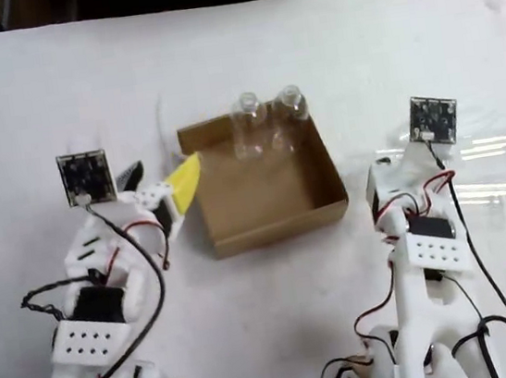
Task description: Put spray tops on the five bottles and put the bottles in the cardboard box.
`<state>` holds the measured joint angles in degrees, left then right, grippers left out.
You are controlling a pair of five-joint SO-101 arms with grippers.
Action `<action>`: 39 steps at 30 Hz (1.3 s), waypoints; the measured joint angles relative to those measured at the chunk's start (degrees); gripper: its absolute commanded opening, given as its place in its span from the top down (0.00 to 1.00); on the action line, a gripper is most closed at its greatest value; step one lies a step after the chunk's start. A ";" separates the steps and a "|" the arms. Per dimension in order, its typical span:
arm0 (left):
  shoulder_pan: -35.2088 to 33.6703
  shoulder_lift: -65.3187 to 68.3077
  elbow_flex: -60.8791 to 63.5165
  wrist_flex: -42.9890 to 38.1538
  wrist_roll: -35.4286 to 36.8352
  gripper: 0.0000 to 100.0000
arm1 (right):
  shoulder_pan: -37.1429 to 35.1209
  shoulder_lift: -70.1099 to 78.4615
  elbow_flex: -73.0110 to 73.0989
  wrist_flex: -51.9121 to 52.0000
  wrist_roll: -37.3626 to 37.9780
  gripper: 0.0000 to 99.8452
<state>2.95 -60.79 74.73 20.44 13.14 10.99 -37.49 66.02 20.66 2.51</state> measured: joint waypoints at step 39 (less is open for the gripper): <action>0.00 0.00 0.53 -1.67 -4.66 0.71 | 2.90 0.00 0.00 0.09 0.00 0.97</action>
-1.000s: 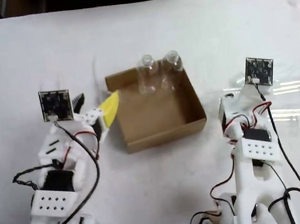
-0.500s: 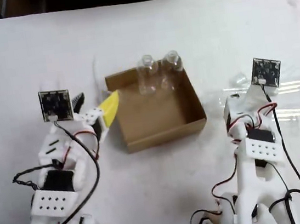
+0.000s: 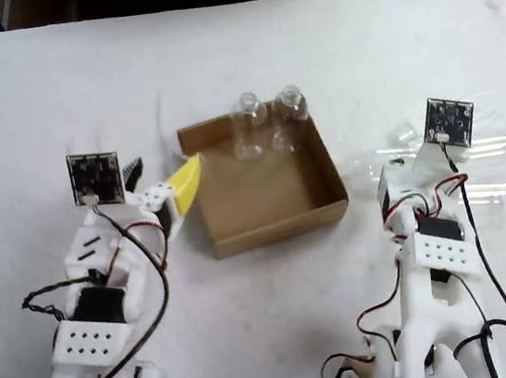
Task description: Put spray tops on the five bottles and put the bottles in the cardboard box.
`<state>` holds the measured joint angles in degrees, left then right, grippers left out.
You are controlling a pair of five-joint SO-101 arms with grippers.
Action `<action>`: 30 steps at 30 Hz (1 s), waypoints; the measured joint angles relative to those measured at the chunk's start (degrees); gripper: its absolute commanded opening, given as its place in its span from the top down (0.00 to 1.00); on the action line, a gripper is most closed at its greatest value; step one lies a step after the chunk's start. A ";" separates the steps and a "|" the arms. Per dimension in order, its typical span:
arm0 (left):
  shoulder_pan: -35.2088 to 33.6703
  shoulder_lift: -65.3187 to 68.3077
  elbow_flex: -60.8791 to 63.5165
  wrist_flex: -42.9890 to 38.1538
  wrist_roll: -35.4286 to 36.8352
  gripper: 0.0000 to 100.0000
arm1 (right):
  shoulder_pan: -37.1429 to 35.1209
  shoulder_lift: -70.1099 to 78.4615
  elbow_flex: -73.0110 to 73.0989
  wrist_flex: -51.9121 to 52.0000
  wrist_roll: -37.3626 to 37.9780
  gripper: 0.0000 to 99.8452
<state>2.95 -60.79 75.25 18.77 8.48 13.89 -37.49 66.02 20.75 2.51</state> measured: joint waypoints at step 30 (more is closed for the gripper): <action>0.00 0.00 0.00 0.00 -4.31 0.71 | 10.81 43.25 -68.22 44.13 45.89 0.89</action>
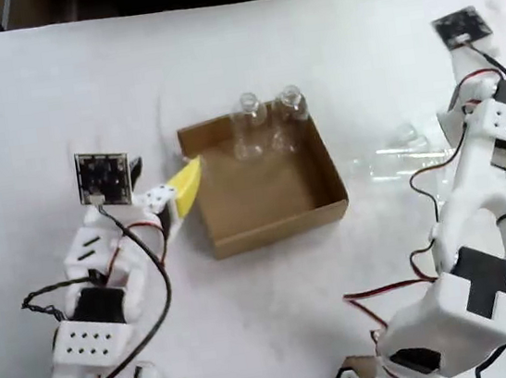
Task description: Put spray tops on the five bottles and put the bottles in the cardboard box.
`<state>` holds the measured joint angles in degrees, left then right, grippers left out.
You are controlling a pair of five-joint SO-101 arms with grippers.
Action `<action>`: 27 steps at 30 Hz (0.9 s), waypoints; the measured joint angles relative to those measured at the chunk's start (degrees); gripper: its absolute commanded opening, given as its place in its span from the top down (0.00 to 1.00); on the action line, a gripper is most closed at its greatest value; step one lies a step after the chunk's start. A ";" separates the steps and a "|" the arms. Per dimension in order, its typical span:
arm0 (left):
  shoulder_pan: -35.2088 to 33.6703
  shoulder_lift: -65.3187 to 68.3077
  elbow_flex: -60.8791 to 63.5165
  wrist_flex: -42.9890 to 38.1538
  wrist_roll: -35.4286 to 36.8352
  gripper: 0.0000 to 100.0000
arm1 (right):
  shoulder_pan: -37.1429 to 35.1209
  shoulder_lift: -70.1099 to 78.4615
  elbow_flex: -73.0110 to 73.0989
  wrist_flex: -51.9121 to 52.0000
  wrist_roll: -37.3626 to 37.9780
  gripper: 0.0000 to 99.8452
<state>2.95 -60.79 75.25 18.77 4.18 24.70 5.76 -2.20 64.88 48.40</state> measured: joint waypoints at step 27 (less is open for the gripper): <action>0.00 0.00 0.00 -1.32 0.00 0.71 | -22.15 2.55 0.09 18.90 33.76 0.77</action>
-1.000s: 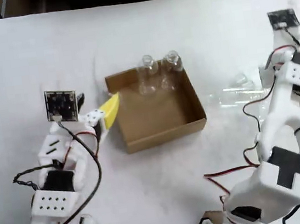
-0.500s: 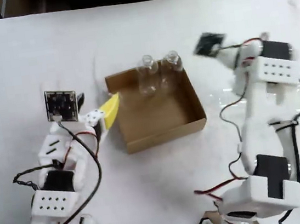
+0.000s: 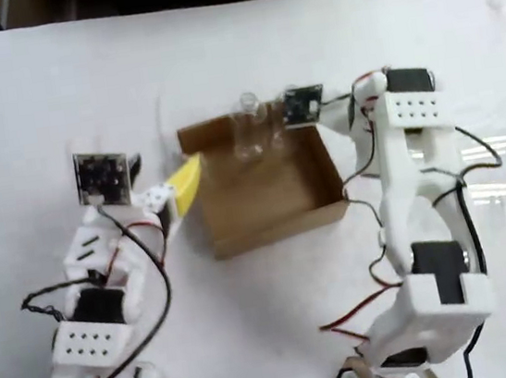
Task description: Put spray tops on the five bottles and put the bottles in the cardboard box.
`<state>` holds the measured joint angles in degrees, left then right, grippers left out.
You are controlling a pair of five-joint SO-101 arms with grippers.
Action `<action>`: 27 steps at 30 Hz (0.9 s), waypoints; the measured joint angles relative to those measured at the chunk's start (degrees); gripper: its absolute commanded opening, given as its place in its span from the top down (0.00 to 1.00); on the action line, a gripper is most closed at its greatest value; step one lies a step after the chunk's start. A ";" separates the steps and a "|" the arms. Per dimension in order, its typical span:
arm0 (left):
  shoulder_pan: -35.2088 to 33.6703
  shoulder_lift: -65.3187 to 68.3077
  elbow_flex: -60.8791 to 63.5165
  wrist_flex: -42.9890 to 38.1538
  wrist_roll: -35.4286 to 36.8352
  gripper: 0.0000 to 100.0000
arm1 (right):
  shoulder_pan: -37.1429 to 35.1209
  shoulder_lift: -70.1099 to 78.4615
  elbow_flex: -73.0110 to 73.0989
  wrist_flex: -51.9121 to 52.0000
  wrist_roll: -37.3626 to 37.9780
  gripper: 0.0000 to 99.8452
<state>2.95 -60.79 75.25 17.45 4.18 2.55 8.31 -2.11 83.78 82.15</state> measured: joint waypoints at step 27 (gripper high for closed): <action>0.09 0.00 1.14 -3.08 -0.09 0.71 | -0.79 15.47 0.00 -10.81 1.58 0.89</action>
<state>3.03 -60.79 76.40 14.37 4.09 1.76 23.78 -2.11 72.97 83.74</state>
